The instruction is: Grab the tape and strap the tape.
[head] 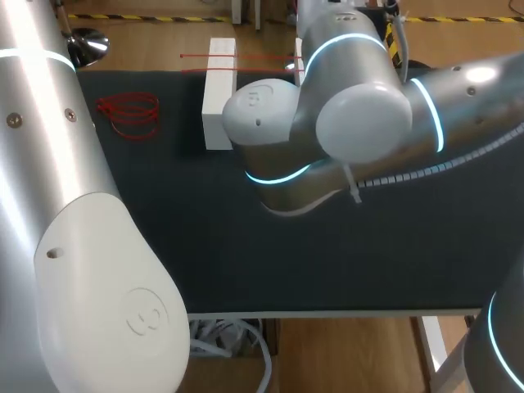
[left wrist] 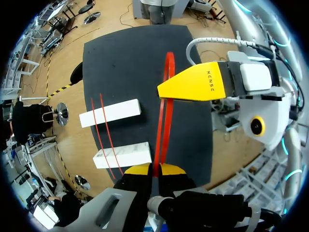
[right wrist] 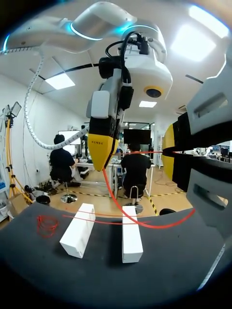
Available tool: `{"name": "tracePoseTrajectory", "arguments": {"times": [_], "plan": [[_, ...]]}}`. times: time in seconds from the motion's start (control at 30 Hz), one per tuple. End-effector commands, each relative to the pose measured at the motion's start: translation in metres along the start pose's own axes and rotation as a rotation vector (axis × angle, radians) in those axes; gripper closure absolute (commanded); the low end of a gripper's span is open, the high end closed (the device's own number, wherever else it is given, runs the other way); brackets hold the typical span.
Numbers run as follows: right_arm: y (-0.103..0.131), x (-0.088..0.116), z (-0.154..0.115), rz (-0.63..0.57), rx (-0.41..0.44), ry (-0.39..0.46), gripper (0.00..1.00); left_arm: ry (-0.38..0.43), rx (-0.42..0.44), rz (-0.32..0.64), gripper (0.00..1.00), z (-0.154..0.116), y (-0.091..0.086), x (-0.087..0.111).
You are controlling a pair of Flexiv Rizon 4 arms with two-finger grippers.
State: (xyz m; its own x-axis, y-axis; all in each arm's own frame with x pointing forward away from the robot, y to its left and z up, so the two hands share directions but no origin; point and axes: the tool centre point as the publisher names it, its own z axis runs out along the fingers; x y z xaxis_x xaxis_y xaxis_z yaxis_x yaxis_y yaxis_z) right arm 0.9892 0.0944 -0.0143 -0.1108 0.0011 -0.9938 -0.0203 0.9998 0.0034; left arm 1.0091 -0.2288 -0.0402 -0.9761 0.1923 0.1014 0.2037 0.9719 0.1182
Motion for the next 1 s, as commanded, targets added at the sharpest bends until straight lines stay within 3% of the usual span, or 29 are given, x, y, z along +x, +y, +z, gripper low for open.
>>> {"name": "tracePoseTrajectory", "arguments": {"times": [0.03,1.0], "plan": [[-0.004,-0.002,-0.001,-0.003,0.002,0.01,1.0,0.006,-0.006,-0.001,1.0,-0.002,-0.002,-0.002],[-0.002,0.0,0.011,0.014,-0.002,0.008,1.0,0.006,-0.006,-0.001,1.0,-0.002,-0.002,-0.002]]}}
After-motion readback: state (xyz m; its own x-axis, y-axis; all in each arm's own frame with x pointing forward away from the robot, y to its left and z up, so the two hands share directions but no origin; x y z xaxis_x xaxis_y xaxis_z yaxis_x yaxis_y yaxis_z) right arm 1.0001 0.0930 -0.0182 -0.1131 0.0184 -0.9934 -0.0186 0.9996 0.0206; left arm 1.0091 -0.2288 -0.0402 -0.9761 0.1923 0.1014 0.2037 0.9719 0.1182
